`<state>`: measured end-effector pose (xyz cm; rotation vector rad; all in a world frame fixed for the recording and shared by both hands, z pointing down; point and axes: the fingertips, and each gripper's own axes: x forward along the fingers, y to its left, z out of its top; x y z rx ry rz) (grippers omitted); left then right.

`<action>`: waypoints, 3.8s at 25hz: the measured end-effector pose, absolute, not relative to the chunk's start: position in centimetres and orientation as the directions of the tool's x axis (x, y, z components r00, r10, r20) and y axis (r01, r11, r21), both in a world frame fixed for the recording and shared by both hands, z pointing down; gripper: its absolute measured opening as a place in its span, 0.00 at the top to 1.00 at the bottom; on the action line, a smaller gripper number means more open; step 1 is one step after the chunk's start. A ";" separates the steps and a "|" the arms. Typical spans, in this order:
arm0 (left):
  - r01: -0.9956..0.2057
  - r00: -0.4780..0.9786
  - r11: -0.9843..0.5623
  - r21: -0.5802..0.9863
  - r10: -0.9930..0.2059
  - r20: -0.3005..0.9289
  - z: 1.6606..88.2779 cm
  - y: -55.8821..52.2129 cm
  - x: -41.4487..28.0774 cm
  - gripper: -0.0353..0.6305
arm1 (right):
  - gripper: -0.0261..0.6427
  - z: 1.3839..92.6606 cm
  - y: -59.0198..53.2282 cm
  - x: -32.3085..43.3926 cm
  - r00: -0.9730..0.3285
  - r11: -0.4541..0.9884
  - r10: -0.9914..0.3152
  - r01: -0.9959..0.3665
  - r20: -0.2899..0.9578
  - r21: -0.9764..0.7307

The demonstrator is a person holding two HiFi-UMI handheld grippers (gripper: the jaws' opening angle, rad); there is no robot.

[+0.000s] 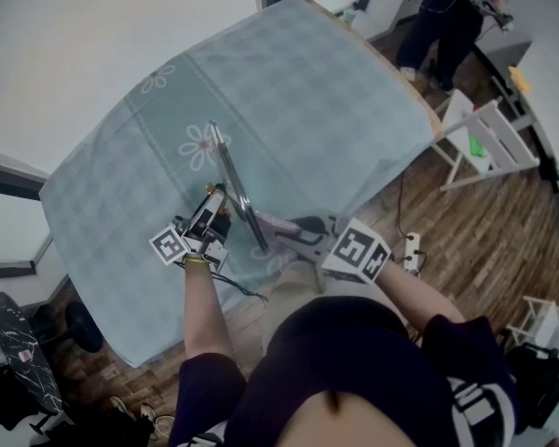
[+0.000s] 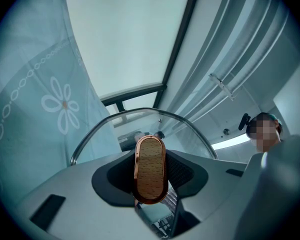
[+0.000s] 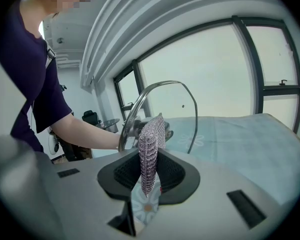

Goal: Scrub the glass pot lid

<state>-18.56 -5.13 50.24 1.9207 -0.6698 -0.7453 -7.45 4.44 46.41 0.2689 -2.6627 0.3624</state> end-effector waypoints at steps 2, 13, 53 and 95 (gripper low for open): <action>-0.141 0.667 -0.412 0.900 -0.712 -0.222 50.2 -5.2 -18.6 0.70 | 0.84 46.6 3.3 -7.3 -0.878 0.940 -0.157 -0.273 0.453 -0.204; -0.129 0.669 -0.413 0.902 -0.707 -0.229 50.3 -5.3 -18.5 0.70 | 0.84 49.2 -2.6 -7.9 -0.836 0.916 -0.258 -0.371 0.484 -0.154; -0.173 0.718 -0.414 0.894 -0.674 -0.173 51.1 -5.3 -18.3 0.70 | 0.84 55.8 -7.0 -13.7 -0.820 0.959 -0.141 -0.252 0.554 -0.129; -0.168 0.679 -0.402 0.900 -0.709 -0.190 50.6 -5.5 -18.4 0.70 | 0.84 58.0 1.3 -11.5 -0.804 0.963 0.049 -0.119 0.593 -0.241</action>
